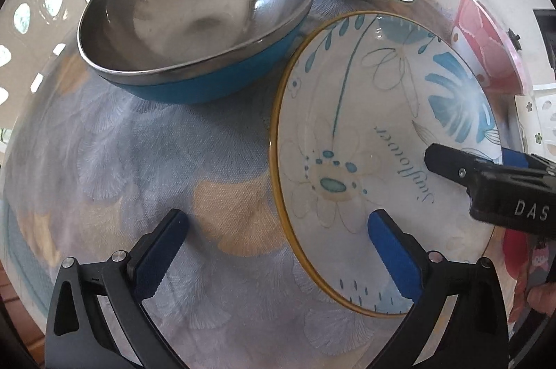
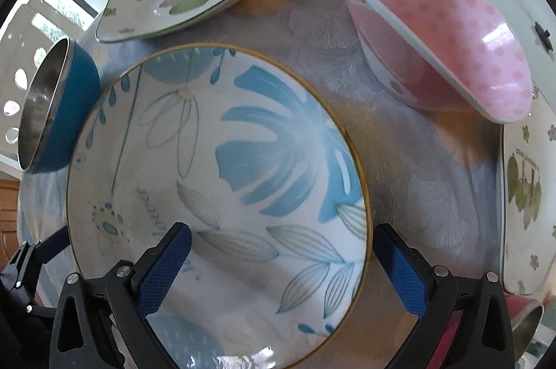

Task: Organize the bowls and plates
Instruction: 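Move the left tool to the blue-leaf plate rim and close on it, then slide the blue-leaf plate across the cloth with the left tool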

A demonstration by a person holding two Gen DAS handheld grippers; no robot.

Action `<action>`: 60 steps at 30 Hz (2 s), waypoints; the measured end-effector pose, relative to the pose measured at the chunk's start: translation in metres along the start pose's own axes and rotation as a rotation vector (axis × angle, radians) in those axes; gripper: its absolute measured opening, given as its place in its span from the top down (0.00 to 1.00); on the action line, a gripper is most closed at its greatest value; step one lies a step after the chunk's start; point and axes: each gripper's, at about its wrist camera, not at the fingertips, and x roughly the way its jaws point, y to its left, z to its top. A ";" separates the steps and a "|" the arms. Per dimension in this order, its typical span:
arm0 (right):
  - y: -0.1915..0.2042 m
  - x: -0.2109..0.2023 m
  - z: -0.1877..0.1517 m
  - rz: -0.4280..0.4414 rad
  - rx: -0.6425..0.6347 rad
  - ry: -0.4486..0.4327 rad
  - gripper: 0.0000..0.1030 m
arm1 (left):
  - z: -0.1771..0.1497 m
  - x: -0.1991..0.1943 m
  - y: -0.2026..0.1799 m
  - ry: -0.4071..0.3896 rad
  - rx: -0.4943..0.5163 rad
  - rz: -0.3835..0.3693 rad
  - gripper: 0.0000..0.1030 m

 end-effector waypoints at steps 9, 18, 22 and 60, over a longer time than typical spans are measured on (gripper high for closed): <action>-0.006 0.009 0.020 0.006 0.030 0.025 0.00 | -0.017 -0.004 0.004 -0.099 -0.009 0.006 0.00; -0.009 -0.005 0.015 0.036 -0.031 -0.080 0.36 | -0.008 -0.017 0.014 -0.064 -0.015 -0.056 0.44; -0.021 -0.009 0.006 0.095 0.037 -0.100 0.51 | 0.001 -0.018 0.018 -0.062 0.004 -0.118 0.62; 0.054 -0.009 -0.155 0.156 -0.025 -0.011 0.51 | -0.109 -0.054 0.035 0.019 0.190 -0.004 0.67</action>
